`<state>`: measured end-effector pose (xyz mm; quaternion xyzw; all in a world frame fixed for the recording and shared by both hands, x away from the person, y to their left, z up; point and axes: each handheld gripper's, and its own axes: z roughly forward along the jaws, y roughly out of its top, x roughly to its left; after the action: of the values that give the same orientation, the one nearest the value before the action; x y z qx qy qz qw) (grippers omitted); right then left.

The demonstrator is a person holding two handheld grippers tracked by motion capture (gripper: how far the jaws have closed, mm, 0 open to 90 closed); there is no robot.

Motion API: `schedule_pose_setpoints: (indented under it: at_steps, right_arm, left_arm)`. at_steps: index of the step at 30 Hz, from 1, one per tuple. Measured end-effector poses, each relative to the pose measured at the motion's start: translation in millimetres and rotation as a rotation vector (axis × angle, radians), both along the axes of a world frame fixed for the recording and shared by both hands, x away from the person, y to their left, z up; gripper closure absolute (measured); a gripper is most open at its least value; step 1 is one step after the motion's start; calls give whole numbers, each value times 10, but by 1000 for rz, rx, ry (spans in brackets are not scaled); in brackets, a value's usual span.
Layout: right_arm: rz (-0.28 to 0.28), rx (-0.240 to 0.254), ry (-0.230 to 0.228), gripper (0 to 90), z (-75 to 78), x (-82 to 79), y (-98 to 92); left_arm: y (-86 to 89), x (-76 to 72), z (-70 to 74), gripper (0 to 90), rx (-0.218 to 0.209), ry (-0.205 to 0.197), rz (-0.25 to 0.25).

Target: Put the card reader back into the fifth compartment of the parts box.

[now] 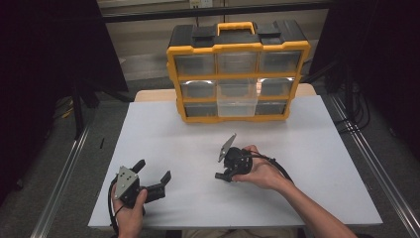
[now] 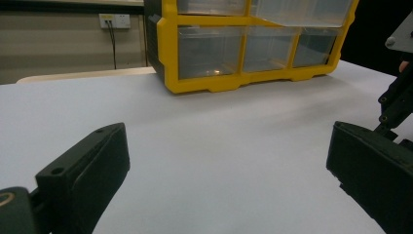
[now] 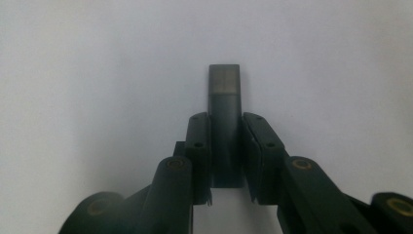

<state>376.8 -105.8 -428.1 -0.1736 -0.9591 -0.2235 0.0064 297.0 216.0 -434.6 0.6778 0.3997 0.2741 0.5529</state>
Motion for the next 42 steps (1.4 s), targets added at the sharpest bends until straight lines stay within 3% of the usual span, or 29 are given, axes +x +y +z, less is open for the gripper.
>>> schedule_pose_setpoints:
  at_steps: [4, 16, 30, 42]
  right_arm:
    - [-12, 34, 10, 738, 19, -2, -50]
    - [-88, 136, -18, 738, 67, -41, -334]
    - [-128, 301, -73, 738, 282, -17, -572]
    - [-140, 362, -130, 738, 496, -34, -685]
  left_arm:
    - [-1, -5, 0, 22, 0, 0, -3]
    - [5, -11, -5, 22, 2, 5, 5]
    - [6, 6, -20, 22, -4, 13, -1]
    - [-12, 18, -5, 22, -10, 9, -11]
